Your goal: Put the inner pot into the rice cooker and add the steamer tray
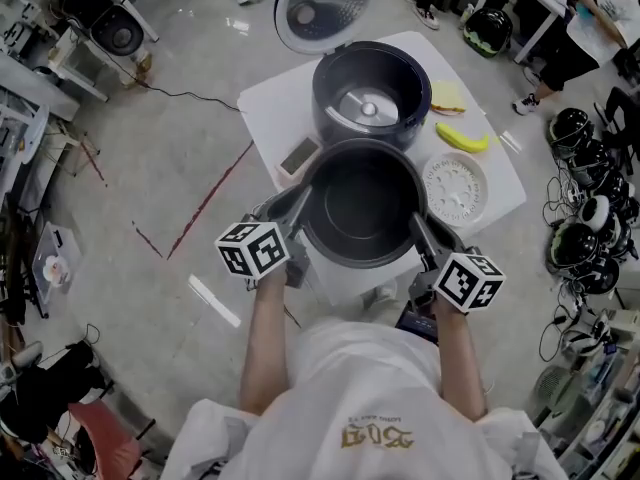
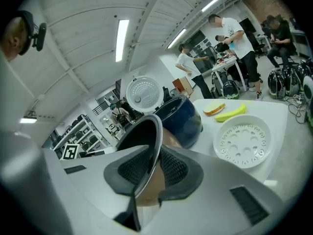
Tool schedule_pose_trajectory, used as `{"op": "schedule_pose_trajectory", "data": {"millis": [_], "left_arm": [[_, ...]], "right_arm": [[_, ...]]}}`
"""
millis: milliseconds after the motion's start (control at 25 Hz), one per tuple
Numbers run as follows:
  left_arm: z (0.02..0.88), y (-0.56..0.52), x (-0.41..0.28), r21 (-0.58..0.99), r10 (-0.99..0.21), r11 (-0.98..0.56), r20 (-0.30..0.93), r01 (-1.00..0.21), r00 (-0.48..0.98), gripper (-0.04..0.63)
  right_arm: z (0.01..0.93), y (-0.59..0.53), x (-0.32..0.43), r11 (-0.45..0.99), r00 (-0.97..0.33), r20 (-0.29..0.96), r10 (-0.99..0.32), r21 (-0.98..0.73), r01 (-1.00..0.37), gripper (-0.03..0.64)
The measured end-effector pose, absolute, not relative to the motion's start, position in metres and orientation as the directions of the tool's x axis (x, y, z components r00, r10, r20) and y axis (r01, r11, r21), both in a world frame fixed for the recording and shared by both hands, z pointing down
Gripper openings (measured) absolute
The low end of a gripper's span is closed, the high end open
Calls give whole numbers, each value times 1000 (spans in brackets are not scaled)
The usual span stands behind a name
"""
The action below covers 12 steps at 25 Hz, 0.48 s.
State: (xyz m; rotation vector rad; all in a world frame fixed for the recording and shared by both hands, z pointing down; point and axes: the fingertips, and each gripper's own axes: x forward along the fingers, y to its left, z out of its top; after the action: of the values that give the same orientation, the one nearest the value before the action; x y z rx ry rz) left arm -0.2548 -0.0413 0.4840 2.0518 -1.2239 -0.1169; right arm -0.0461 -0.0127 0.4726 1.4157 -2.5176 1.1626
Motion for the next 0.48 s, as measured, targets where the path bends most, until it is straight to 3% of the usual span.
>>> {"op": "schedule_pose_trajectory", "data": {"millis": [480], "left_arm": [[394, -62, -274, 602, -831, -375, 119, -705, 543, 74]], "right_arm": [[382, -36, -62, 429, -617, 192, -764, -563, -706, 77]]}}
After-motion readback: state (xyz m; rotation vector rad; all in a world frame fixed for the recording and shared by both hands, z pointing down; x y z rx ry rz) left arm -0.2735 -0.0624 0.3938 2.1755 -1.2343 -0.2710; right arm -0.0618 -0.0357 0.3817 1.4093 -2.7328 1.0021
